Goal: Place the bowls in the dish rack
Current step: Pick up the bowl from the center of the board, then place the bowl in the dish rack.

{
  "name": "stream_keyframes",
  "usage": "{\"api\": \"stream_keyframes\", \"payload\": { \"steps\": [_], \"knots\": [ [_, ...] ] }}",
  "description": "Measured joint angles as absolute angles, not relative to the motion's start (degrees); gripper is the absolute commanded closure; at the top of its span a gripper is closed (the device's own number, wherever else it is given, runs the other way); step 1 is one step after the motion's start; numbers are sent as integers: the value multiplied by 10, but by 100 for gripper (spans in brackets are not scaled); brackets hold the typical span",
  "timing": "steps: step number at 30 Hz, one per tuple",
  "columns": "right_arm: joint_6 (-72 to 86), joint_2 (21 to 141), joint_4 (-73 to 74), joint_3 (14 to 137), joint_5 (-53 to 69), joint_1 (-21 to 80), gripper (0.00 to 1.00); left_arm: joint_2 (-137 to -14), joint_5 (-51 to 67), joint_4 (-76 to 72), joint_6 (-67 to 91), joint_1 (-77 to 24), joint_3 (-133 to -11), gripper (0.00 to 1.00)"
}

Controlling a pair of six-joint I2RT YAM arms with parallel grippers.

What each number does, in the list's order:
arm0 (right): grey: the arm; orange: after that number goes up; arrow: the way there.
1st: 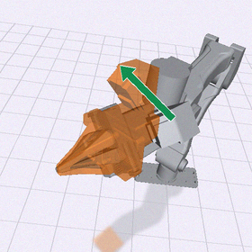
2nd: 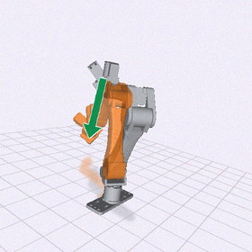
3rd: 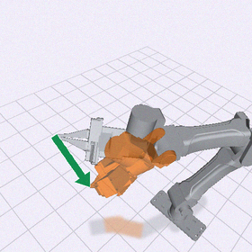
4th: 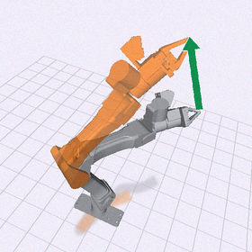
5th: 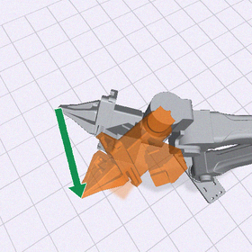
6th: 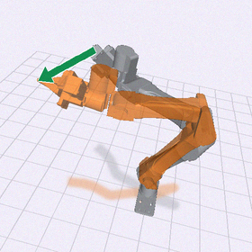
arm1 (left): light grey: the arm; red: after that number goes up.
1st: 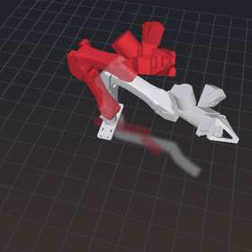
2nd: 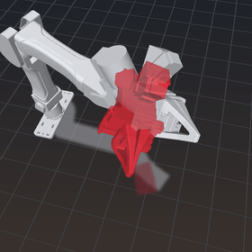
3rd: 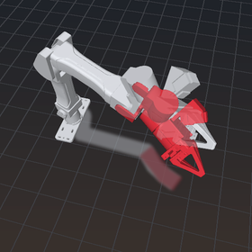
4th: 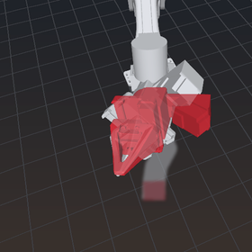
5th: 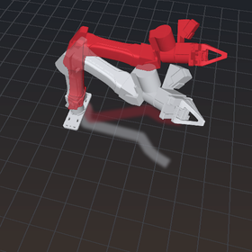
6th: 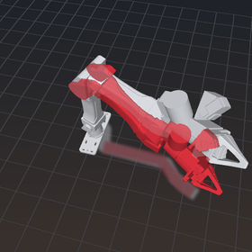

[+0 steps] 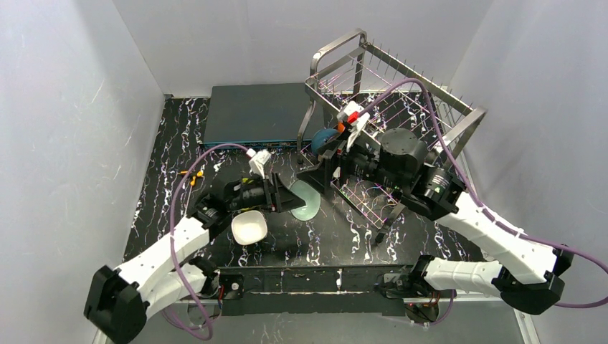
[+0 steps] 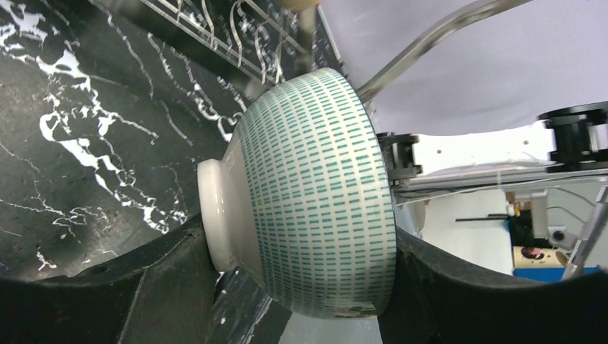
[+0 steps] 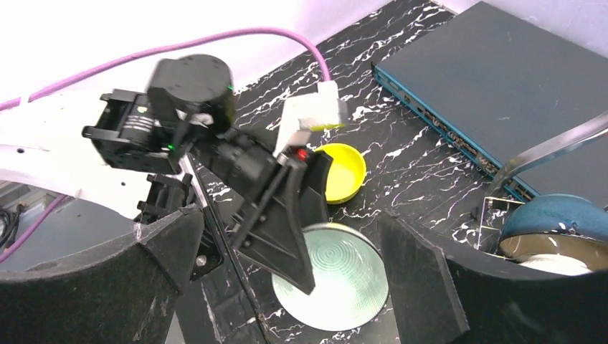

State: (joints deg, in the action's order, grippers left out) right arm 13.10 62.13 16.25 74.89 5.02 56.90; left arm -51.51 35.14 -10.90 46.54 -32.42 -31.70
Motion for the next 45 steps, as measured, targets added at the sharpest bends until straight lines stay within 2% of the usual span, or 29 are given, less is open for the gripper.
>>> {"api": "stream_keyframes", "payload": {
  "steps": [9, 20, 35, 45],
  "knots": [
    [130, 596, 152, 735, 29, 569, 1, -678, 317, -103, 398, -387, -405, 100],
    [114, 577, 157, 733, 12, 569, 1, -804, 274, -102, 303, -428, -528, 100],
    [88, 565, 170, 733, -29, 569, 1, -918, 236, -85, 124, -455, -663, 100],
    [79, 564, 170, 733, -36, 569, 1, -975, 142, -76, -2, -513, -693, 100]
  ]
}}
